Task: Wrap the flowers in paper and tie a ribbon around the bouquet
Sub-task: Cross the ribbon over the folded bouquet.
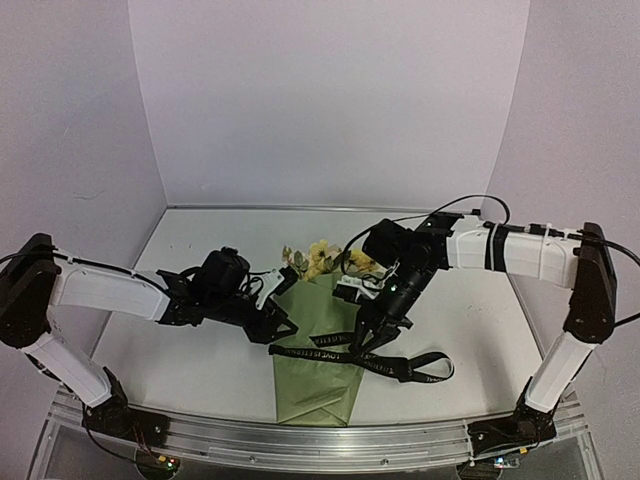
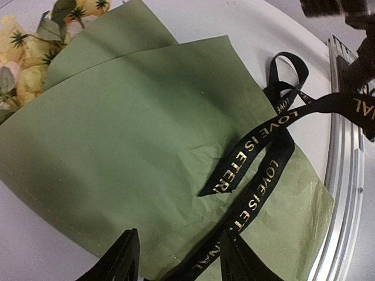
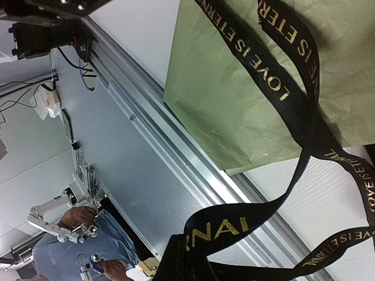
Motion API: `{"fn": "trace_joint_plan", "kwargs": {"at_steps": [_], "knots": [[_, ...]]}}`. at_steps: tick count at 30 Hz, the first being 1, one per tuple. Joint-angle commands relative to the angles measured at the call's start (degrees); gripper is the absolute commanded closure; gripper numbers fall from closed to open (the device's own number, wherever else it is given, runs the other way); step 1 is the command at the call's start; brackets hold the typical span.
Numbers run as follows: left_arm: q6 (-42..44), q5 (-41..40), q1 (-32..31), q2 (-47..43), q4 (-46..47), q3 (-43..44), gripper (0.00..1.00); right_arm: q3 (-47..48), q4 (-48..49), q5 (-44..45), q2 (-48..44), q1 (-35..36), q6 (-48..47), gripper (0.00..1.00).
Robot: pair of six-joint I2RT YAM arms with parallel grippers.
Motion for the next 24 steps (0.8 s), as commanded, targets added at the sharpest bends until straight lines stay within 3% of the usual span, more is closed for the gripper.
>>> {"fn": "trace_joint_plan", "kwargs": {"at_steps": [1,8,24], "knots": [[4.75,0.24,-2.62,2.0,-3.86,4.17,0.49,2.83,-1.55,2.3,-1.34,0.18,-2.53,1.0],[5.91,-6.54,-6.31,5.63,-6.25,5.35,0.48,3.82,-1.6,5.28,-4.6,0.22,-3.34,1.0],[5.23,-7.65,-8.31,5.95,-4.72,4.3,0.49,9.6,-1.58,3.2,-6.39,0.18,-3.17,1.0]]}}
